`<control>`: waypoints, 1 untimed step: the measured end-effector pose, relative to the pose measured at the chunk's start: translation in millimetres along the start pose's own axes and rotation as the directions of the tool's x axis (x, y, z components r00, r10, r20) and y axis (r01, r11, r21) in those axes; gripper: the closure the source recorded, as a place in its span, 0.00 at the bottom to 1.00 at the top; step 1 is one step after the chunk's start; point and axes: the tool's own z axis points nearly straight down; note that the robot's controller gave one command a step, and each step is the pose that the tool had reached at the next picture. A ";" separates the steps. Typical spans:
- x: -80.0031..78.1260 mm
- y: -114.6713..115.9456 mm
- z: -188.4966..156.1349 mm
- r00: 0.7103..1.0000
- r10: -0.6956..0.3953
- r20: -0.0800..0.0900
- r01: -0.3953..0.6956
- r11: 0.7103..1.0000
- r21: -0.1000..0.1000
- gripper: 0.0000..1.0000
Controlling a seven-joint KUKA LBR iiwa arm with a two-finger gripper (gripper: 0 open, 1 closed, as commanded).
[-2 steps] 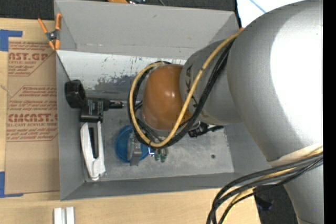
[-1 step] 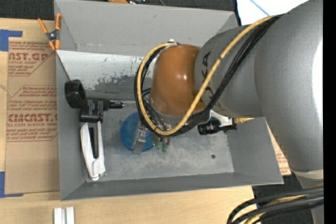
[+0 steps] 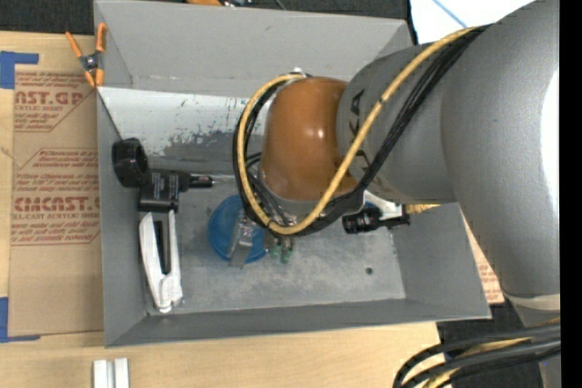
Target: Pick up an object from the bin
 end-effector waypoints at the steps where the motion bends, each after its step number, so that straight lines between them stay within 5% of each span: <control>1: -2.8 -30.1 26.6 1.000 0.023 -0.002 -0.023 1.000 0.003 1.00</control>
Offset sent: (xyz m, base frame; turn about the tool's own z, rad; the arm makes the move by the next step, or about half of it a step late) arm 0.0094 -0.0212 -0.0073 -0.0379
